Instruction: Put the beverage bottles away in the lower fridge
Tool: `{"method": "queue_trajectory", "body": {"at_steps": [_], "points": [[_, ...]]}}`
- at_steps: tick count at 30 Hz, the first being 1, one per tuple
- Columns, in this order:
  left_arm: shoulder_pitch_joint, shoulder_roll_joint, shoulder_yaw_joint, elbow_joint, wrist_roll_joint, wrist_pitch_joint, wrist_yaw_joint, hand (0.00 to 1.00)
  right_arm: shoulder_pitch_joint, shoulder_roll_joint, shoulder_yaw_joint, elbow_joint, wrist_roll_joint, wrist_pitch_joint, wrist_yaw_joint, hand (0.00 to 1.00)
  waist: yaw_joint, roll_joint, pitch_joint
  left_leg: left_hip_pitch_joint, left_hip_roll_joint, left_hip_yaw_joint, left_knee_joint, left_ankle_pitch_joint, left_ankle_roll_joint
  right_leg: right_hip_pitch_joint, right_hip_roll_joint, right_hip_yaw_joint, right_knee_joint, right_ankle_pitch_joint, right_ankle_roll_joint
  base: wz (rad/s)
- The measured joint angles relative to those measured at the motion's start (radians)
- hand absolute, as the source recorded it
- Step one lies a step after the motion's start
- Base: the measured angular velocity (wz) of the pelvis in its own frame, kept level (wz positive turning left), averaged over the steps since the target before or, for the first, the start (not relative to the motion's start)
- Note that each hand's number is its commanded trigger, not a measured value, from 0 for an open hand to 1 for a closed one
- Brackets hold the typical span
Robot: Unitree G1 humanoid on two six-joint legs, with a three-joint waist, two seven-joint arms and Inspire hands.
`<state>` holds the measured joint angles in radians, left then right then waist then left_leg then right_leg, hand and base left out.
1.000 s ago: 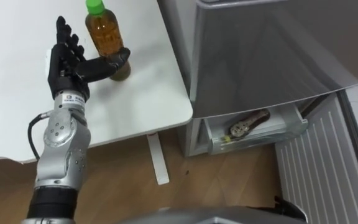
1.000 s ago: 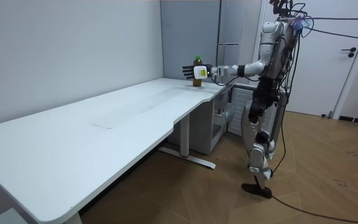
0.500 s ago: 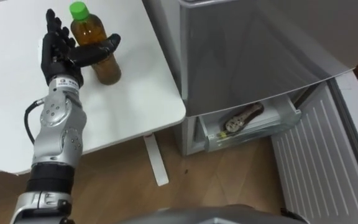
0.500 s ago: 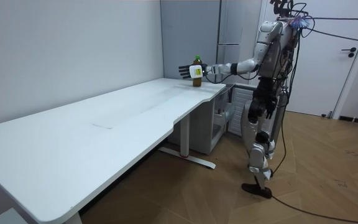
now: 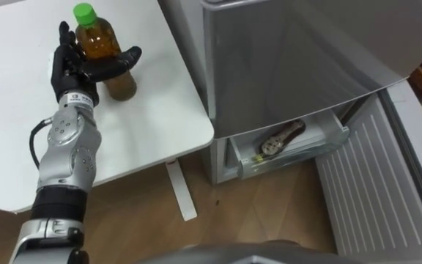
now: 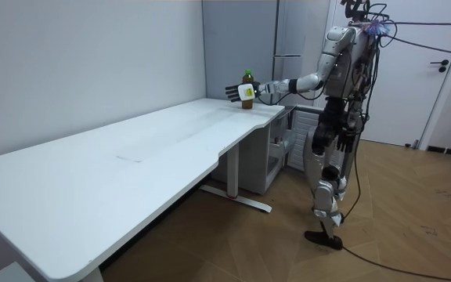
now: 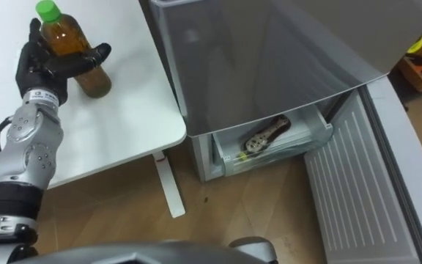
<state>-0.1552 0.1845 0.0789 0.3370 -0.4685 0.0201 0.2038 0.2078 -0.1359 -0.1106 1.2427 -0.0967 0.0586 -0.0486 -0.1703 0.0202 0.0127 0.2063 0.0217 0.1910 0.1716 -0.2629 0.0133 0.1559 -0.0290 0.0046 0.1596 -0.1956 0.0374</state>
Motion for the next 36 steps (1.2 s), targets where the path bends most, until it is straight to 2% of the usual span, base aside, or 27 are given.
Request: {"method": "queue_trajectory", "body": {"at_steps": [2, 3, 4, 5, 9, 14, 21, 36], "points": [[0.000, 0.000, 0.000, 0.003, 0.000, 0.004, 0.000, 0.03, -0.001, 0.000, 0.000, 0.000, -0.016, 0.008, 0.000, 0.00, -0.001, 0.000, 0.0000, 0.002, 0.001, 0.002, 0.000, 0.000, 0.000, -0.001, 0.001, 0.005, 0.005, 0.000, 0.000, -0.05], [-0.003, 0.002, 0.000, 0.012, 0.000, 0.004, 0.000, 0.22, -0.002, 0.000, 0.000, 0.000, -0.027, 0.008, 0.001, 0.00, -0.002, 0.000, 0.0002, 0.006, 0.002, 0.004, 0.000, 0.000, 0.000, -0.003, 0.003, 0.009, 0.011, 0.000, 0.000, -0.08], [-0.004, 0.003, 0.000, 0.017, 0.000, 0.004, 0.000, 0.57, -0.002, 0.000, 0.000, 0.000, -0.031, 0.008, 0.001, 0.00, -0.001, 0.000, 0.0003, 0.008, 0.002, 0.005, -0.001, 0.000, 0.000, -0.002, 0.003, 0.011, 0.011, 0.000, 0.000, -0.10], [-0.005, 0.008, 0.001, 0.024, 0.000, 0.004, 0.000, 1.00, -0.004, 0.000, -0.001, 0.000, -0.040, 0.008, 0.001, 0.00, -0.003, 0.000, 0.0004, 0.009, 0.002, 0.008, -0.001, 0.000, 0.000, -0.002, 0.003, 0.014, 0.011, 0.000, 0.000, -0.07], [-0.005, 0.024, 0.001, 0.034, 0.000, 0.004, 0.000, 1.00, -0.010, 0.000, -0.002, 0.000, -0.067, 0.008, 0.007, 0.00, -0.018, 0.000, 0.0003, 0.010, 0.002, 0.017, -0.001, 0.000, 0.000, -0.003, 0.003, 0.020, 0.013, 0.000, 0.000, -0.04], [-0.005, 0.029, 0.002, 0.035, 0.000, 0.004, 0.000, 1.00, -0.008, 0.000, -0.003, 0.002, -0.071, 0.010, 0.009, 0.00, -0.021, 0.000, -0.0001, 0.009, 0.002, 0.024, 0.000, 0.000, 0.000, -0.014, 0.004, 0.022, 0.027, 0.000, 0.000, -0.04], [-0.005, 0.030, 0.002, 0.042, 0.000, 0.007, 0.001, 1.00, -0.010, 0.000, -0.012, 0.001, -0.077, 0.027, 0.023, 0.00, -0.021, 0.001, -0.0008, 0.009, 0.002, 0.025, 0.001, 0.000, 0.000, -0.016, 0.004, 0.024, 0.028, 0.000, 0.000, 0.00], [-0.006, 0.030, -0.003, 0.042, 0.000, 0.012, 0.019, 1.00, -0.040, -0.001, 0.004, -0.003, -0.101, 0.026, 0.051, 0.00, -0.016, 0.001, -0.0033, 0.012, 0.002, 0.024, -0.001, 0.000, 0.000, -0.018, 0.005, 0.022, 0.030, 0.000, 0.000, 0.00]]}}
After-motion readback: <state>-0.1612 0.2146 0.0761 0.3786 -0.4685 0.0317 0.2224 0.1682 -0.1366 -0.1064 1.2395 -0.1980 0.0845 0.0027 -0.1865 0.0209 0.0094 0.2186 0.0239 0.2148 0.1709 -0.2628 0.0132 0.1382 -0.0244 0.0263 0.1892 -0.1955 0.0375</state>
